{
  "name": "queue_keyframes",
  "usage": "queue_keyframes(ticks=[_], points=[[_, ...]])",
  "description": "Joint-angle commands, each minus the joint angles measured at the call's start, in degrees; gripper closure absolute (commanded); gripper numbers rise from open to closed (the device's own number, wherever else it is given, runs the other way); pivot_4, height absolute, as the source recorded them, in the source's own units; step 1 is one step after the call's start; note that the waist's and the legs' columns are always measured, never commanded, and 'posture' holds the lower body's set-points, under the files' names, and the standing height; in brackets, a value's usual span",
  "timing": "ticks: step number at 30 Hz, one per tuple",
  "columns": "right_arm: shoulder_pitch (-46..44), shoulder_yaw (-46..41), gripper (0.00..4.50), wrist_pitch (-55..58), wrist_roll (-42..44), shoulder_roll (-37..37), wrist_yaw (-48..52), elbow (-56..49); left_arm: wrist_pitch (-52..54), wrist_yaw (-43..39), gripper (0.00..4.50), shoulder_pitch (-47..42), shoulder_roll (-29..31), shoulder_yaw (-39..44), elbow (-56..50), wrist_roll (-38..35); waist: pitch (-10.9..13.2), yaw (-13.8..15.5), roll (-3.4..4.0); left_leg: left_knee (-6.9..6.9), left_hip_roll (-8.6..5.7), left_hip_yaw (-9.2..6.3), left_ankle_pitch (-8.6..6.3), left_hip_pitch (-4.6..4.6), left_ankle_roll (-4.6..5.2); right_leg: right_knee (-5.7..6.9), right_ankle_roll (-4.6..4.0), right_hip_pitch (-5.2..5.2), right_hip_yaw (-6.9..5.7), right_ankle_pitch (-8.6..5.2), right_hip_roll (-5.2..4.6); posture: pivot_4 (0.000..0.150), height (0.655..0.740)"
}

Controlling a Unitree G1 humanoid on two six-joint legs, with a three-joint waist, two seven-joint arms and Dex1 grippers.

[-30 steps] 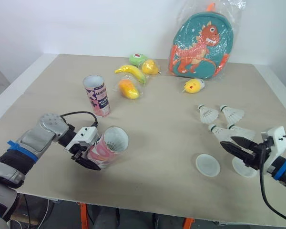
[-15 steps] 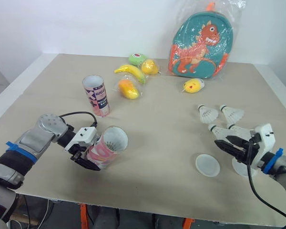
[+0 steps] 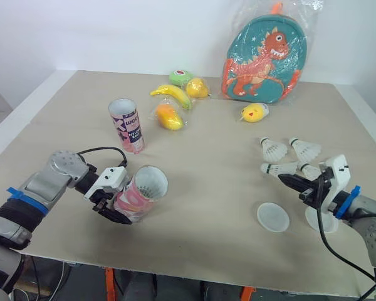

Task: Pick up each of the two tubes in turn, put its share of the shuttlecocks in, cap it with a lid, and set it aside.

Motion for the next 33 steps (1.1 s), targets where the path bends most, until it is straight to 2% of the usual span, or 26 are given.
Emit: queue_keyframes(ticks=[1, 6, 10, 13, 19, 25, 33], points=[[-0.17, -0.02, 4.46, -0.07, 1.94, -0.04, 1.32, -4.12, 0.48, 0.11, 1.46, 1.04, -0.68, -0.64, -0.48, 1.36, 0.0, 0.01, -0.01, 0.0, 0.0, -0.01, 0.0, 0.0, 0.0, 0.0, 0.0, 0.01, -0.01, 0.0, 0.0, 0.15, 0.74], [-3.49, 4.34, 4.46, 1.5, 5.45, 0.54, 2.43, -13.01, 0.63, 0.11, 1.46, 0.85, -1.0, -0.81, -0.64, 1.32, 0.01, -0.01, 0.02, 0.01, 0.0, -0.03, 0.0, 0.0, 0.0, 0.0, 0.01, 0.0, -0.03, 0.0, 0.01, 0.15, 0.74], [-11.45, 10.51, 4.46, 3.02, 7.73, -0.86, 4.06, -22.78, 0.61, 0.11, 1.46, 0.42, -1.16, -1.2, -0.35, 1.37, 0.08, -0.03, 0.12, 0.02, 0.0, -0.01, 0.01, -0.03, 0.0, 0.01, 0.07, -0.05, 0.0, 0.03, 0.0, 0.15, 0.74], [-19.69, 15.6, 4.46, 3.1, 7.38, -1.9, 6.28, -25.78, 0.19, 0.11, 1.46, -0.19, -1.47, -1.52, 0.16, 1.85, 0.09, 0.14, 0.03, 0.05, 0.0, -0.13, 0.01, -0.05, -0.01, -0.02, 0.01, -0.1, -0.15, 0.0, -0.03, 0.15, 0.74], [-36.07, 26.82, 4.46, 1.55, 4.65, -0.56, 14.0, -24.04, 0.2, 0.11, 1.46, -1.5, -2.02, -2.13, 0.53, 1.87, 0.13, 0.12, 0.21, 0.11, 0.0, -0.02, 0.01, -0.12, -0.01, 0.0, -0.07, -0.32, -0.28, -0.02, -0.18, 0.15, 0.74], [-40.09, 35.48, 4.46, -2.88, -2.16, -0.27, 19.99, -21.51, 0.92, 0.11, 1.46, -1.02, -2.37, -0.86, 0.22, 2.06, 0.08, 0.29, -0.07, 0.09, -0.02, -0.15, 0.06, -0.26, 0.06, 0.0, -0.16, -0.32, -0.55, -0.03, -0.26, 0.15, 0.74], [-46.95, 40.81, 4.46, -5.26, -7.42, 6.01, 22.14, -15.0, 1.87, 0.11, 1.46, 0.24, -2.42, 0.4, -1.05, 2.27, 0.1, 0.13, -0.04, 0.11, 0.05, -0.22, 0.07, -0.27, 0.06, 0.06, -0.19, -0.35, -0.69, -0.02, -0.21, 0.15, 0.74]])
